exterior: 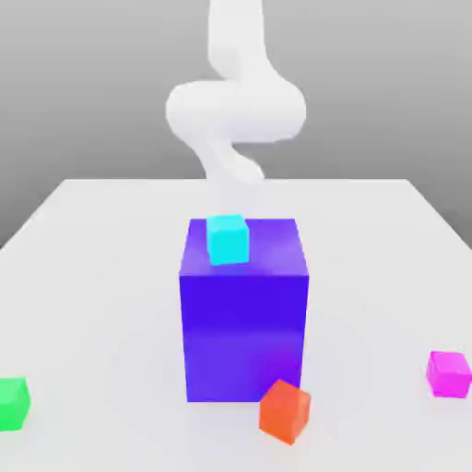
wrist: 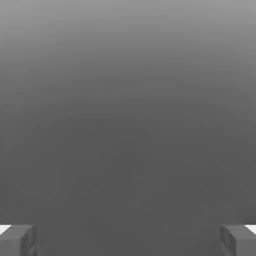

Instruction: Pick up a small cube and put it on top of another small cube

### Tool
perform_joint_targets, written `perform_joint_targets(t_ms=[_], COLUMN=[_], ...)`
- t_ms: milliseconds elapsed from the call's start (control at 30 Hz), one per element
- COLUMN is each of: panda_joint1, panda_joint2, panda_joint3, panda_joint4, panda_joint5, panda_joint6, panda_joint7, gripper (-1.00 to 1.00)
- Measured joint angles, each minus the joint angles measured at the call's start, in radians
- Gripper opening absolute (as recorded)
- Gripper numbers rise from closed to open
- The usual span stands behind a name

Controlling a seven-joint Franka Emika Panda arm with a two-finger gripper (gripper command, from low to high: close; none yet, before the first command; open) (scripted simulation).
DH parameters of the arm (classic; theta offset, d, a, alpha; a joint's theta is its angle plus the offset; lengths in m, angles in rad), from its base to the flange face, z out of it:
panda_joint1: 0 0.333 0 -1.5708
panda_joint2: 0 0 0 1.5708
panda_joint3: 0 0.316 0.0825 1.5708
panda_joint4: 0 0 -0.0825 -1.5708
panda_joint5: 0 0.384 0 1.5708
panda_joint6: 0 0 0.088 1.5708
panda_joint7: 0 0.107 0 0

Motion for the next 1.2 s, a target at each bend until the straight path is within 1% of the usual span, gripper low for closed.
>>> perform_joint_targets(t_ms=[200,367,533,700,833,1000,1033,1200], panda_joint1=[0.146,0.241,0.322,0.427,0.482,0.538,0.547,0.547], panda_joint2=[0.224,0.405,0.586,0.768,0.914,1.096,1.128,1.128], panda_joint3=[0.013,0.051,0.105,0.148,0.163,0.118,0.107,0.107], panda_joint4=[-0.041,-0.073,-0.107,-0.140,-0.167,-0.144,-0.137,-0.137], panda_joint5=[0.040,0.067,0.064,0.008,-0.085,-0.168,-0.177,-0.178], panda_joint6=[0.092,0.167,0.243,0.320,0.379,0.505,0.530,0.529], panda_joint7=[-0.188,-0.336,-0.463,-0.552,-0.588,-0.556,-0.550,-0.549], gripper=[0.00,0.00,0.00,0.00,0.00,0.00,-1.00,-1.00])
